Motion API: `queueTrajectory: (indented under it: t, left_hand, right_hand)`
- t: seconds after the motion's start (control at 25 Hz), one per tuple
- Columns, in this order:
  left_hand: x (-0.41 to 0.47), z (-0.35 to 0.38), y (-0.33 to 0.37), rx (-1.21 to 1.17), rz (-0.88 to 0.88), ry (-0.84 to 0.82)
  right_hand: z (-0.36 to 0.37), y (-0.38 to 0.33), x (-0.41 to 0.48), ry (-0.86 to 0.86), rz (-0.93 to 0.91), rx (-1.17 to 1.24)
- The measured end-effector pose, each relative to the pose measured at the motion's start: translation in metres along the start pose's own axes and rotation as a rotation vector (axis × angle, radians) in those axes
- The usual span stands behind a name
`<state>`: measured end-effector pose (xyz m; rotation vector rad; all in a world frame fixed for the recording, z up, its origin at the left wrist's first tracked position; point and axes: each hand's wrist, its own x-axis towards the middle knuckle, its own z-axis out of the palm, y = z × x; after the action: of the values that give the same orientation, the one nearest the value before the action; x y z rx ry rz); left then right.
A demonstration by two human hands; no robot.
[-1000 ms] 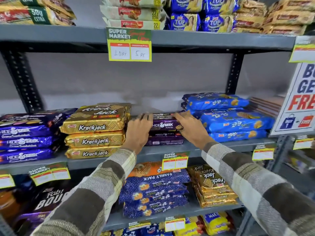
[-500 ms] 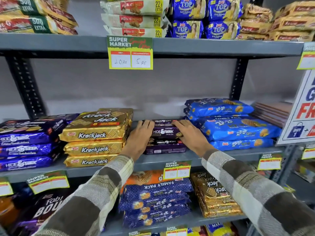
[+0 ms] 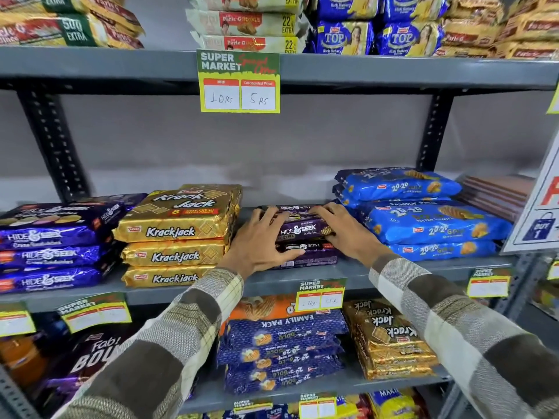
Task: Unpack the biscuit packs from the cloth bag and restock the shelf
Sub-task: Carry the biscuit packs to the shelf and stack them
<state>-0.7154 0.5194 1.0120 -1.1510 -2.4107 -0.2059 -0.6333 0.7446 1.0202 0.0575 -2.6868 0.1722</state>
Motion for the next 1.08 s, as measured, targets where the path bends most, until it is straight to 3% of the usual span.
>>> queueTrajectory:
  t: [0.2,0.4,0.84,1.08]
  left_hand:
    - [-0.002,0.004,0.001,0.113,0.033,-0.004]
    - [-0.003,0.007,0.005,0.119,0.011,-0.007]
    - [-0.005,0.007,0.014,0.154,-0.052,-0.018]
    - [-0.004,-0.024,0.021,0.16,-0.078,0.107]
  right_hand:
    - [-0.009,0.012,-0.001,-0.141,-0.065,0.147]
    - [-0.008,0.016,-0.011,-0.138,-0.058,0.179]
    - [0.001,0.002,-0.018,-0.051,-0.004,-0.024]
    - [-0.007,-0.019,-0.013,0.226,0.052,-0.129]
